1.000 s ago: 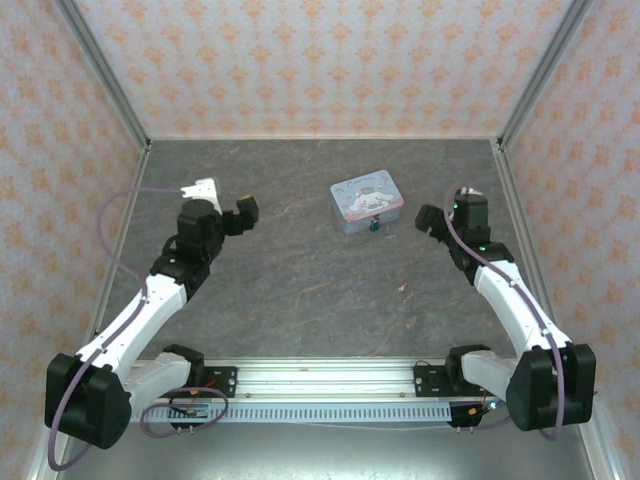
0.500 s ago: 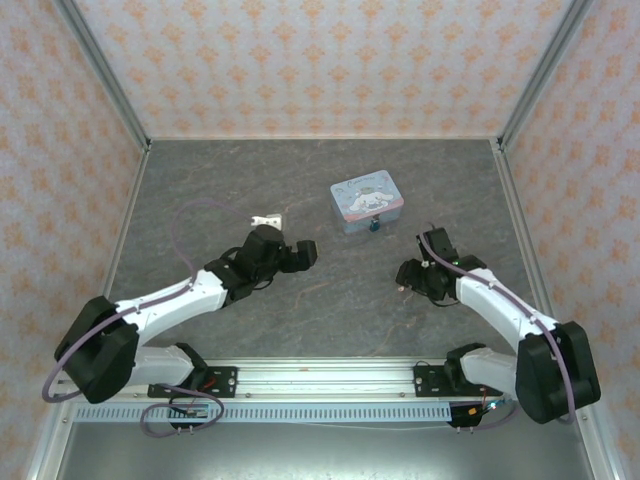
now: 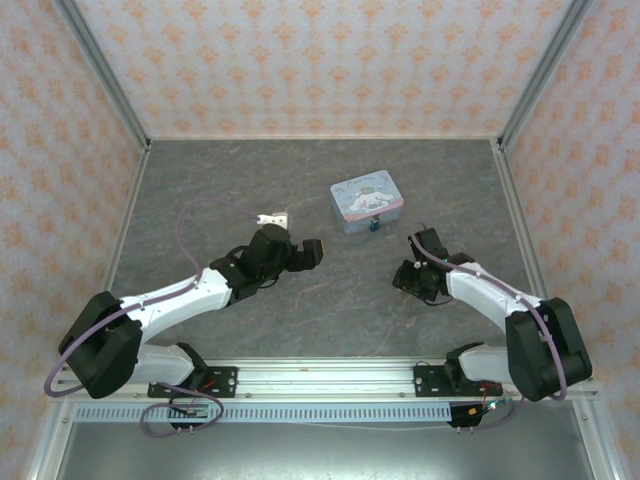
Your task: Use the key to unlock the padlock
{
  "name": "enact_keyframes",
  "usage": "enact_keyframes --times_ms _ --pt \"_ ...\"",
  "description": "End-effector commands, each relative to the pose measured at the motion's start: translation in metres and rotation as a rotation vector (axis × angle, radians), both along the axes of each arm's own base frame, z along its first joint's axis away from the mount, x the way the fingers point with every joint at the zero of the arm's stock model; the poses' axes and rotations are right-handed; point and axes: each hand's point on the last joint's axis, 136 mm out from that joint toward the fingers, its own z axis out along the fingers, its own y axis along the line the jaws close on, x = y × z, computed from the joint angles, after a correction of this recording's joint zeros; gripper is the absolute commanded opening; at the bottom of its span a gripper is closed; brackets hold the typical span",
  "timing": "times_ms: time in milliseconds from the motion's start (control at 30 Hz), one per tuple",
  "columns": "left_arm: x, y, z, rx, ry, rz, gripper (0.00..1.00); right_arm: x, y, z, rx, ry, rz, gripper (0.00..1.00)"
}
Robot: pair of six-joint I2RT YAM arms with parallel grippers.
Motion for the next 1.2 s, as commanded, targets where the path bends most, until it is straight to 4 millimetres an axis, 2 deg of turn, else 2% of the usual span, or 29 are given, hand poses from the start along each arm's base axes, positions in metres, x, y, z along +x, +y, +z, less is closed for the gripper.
enact_keyframes --times_ms 0,300,433,567,667,767,867,1033,1167 --pt "0.006 0.0 0.018 -0.016 -0.041 0.031 1.0 -0.002 0.0 -0.006 -0.007 0.016 -0.002 0.32" --pt "0.007 0.001 0.016 -0.005 -0.036 0.034 1.0 -0.009 -0.003 -0.017 -0.028 0.065 0.002 0.24" --pt "0.006 0.001 0.015 0.005 -0.036 0.034 1.0 -0.011 -0.002 -0.02 -0.028 0.078 0.008 0.16" --pt "0.006 0.004 0.017 0.011 -0.038 0.045 1.0 -0.007 -0.001 -0.015 -0.03 0.054 0.024 0.04" --pt "0.006 0.009 0.022 0.008 -0.048 0.064 1.0 -0.001 0.001 -0.004 -0.023 0.003 0.055 0.01" --pt "0.004 0.011 0.032 -0.011 -0.067 0.07 1.0 0.007 0.008 0.013 0.002 -0.077 0.119 0.0" --pt "0.0 0.011 0.049 -0.036 -0.101 0.049 1.0 0.017 0.025 0.039 0.061 -0.187 0.234 0.0" --pt "-0.012 -0.004 0.089 -0.11 -0.183 -0.081 1.0 0.027 0.064 0.108 0.225 -0.486 0.468 0.0" --pt "-0.024 -0.018 0.114 -0.136 -0.246 -0.21 0.98 0.019 0.089 0.154 0.31 -0.674 0.672 0.0"
